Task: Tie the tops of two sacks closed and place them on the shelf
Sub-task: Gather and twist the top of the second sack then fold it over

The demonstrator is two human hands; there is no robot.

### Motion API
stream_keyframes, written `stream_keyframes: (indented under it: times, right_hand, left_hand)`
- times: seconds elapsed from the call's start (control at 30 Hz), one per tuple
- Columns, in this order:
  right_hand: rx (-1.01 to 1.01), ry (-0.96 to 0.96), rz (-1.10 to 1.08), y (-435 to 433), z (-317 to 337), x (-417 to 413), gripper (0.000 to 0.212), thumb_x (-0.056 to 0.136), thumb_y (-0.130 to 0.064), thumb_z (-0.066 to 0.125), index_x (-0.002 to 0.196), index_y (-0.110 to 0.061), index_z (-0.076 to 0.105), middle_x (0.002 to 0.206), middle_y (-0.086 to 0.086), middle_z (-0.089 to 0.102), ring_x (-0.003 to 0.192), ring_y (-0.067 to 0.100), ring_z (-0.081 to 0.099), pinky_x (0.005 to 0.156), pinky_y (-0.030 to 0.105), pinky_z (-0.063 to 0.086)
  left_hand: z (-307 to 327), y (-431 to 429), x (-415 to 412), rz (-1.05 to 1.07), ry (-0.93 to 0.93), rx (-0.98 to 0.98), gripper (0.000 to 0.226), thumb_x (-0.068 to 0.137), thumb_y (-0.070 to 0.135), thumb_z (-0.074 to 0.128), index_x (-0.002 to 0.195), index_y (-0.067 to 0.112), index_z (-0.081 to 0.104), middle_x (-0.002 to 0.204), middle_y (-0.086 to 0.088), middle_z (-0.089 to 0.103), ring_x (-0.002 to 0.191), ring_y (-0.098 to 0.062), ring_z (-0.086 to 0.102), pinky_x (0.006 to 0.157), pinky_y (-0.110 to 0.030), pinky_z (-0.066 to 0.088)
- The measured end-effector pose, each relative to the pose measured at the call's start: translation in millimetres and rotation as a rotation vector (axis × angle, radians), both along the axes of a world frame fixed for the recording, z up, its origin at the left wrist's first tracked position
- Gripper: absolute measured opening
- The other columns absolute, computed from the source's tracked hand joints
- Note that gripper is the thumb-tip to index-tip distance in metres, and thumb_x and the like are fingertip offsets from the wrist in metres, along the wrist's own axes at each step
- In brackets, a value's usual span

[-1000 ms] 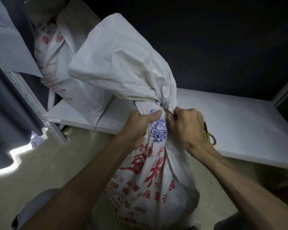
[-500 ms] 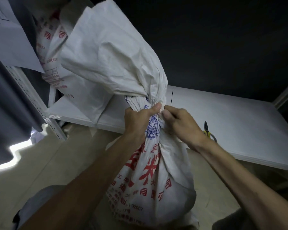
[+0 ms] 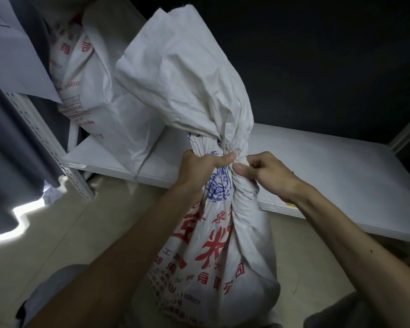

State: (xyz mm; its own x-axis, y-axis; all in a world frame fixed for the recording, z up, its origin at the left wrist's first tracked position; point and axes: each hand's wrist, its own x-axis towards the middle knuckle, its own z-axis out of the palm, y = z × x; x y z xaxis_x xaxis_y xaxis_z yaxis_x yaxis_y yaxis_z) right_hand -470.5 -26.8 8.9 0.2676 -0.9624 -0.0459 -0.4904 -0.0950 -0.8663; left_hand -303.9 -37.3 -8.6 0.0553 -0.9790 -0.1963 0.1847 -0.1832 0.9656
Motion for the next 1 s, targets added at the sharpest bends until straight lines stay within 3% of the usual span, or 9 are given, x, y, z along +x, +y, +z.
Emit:
stream_keyframes:
  times: [0.13, 0.27, 0.4, 0.53, 0.63, 0.73, 0.83, 0.9, 1.0]
  right_hand:
    - [-0.220, 0.270, -0.158, 6, -3, 2, 0.053, 0.090, -0.034, 0.064, 0.052, -0.005, 0.042, 0.045, 0.000, 0.038, 0.041, 0.013, 0.030, 0.045, 0.022, 0.028]
    - [-0.515, 0.572, -0.376, 13, -16, 3, 0.051, 0.093, -0.036, 0.056, 0.051, -0.017, 0.035, 0.050, 0.008, 0.049, 0.051, 0.030, 0.045, 0.056, 0.031, 0.031]
    - [-0.671, 0.808, -0.437, 14, -21, 18, 0.037, 0.081, -0.018, 0.072, 0.055, -0.006, 0.048, 0.052, 0.025, 0.056, 0.045, 0.041, 0.052, 0.048, 0.028, 0.021]
    - [-0.874, 0.918, -0.438, 15, -21, 38, 0.018, 0.054, 0.001, 0.071, 0.051, -0.002, 0.053, 0.037, 0.015, 0.048, 0.026, 0.030, 0.044, 0.058, 0.017, -0.005]
    - [-0.874, 0.880, -0.413, 16, -23, 42, 0.017, 0.060, 0.001, 0.072, 0.056, -0.003, 0.057, 0.039, 0.015, 0.051, 0.029, 0.032, 0.046, 0.053, 0.019, -0.003]
    - [-0.722, 0.753, -0.287, 18, -22, 41, 0.017, 0.088, -0.016, 0.061, 0.075, -0.009, 0.054, 0.056, 0.012, 0.059, 0.048, 0.037, 0.052, 0.052, 0.029, 0.022]
    - [-0.321, 0.377, -0.098, 16, -8, 25, 0.037, 0.102, -0.032, 0.038, 0.074, -0.009, 0.048, 0.063, 0.002, 0.052, 0.058, 0.021, 0.046, 0.062, 0.035, 0.032]
    - [-0.129, 0.040, -0.136, 13, 2, 15, 0.036, 0.099, -0.031, 0.051, 0.071, -0.009, 0.058, 0.063, 0.001, 0.058, 0.060, 0.015, 0.052, 0.065, 0.035, 0.040]
    - [0.109, -0.236, -0.167, -1, 3, -5, 0.015, 0.088, -0.018, 0.070, 0.096, -0.007, 0.063, 0.084, 0.006, 0.069, 0.079, 0.017, 0.063, 0.077, 0.036, 0.048]
  left_hand:
    - [-3, 2, 1, -0.024, -0.241, -0.056, 0.047, 0.057, 0.040, 0.093, 0.090, 0.017, 0.071, 0.091, 0.004, 0.075, 0.086, -0.013, 0.072, 0.083, -0.032, 0.059]
    - [-8, 0, 1, -0.139, -0.142, -0.010, 0.044, 0.066, 0.028, 0.087, 0.102, 0.005, 0.074, 0.096, -0.008, 0.077, 0.090, -0.025, 0.075, 0.090, -0.049, 0.057]
    - [-12, 4, -6, -0.157, -0.036, -0.007, 0.026, 0.082, 0.020, 0.077, 0.105, 0.007, 0.073, 0.100, -0.006, 0.077, 0.094, -0.022, 0.074, 0.093, -0.044, 0.056]
    - [-10, 3, -10, -0.069, -0.052, -0.051, 0.083, 0.048, 0.051, 0.090, 0.116, 0.008, 0.069, 0.107, -0.002, 0.076, 0.099, -0.018, 0.072, 0.095, -0.040, 0.055]
    - [-12, 1, -9, 0.022, -0.034, -0.062, 0.084, 0.042, 0.046, 0.094, 0.112, 0.006, 0.070, 0.104, -0.004, 0.076, 0.094, -0.020, 0.074, 0.090, -0.040, 0.058]
    - [-13, 0, -8, 0.085, 0.045, -0.062, 0.048, 0.059, 0.025, 0.094, 0.098, 0.008, 0.073, 0.094, -0.003, 0.078, 0.085, -0.016, 0.075, 0.082, -0.033, 0.060]
    - [-15, 0, -11, 0.145, 0.043, -0.074, 0.027, 0.068, 0.016, 0.089, 0.089, 0.017, 0.072, 0.091, 0.004, 0.076, 0.081, -0.008, 0.074, 0.076, -0.026, 0.058]
    - [-16, 1, -14, 0.147, 0.076, -0.059, 0.033, 0.069, 0.016, 0.089, 0.097, 0.015, 0.072, 0.094, 0.004, 0.077, 0.086, -0.010, 0.073, 0.082, -0.030, 0.058]
    - [-20, -2, -17, 0.091, 0.108, -0.052, 0.055, 0.062, 0.020, 0.092, 0.110, 0.008, 0.071, 0.101, -0.001, 0.077, 0.094, -0.017, 0.074, 0.089, -0.038, 0.058]
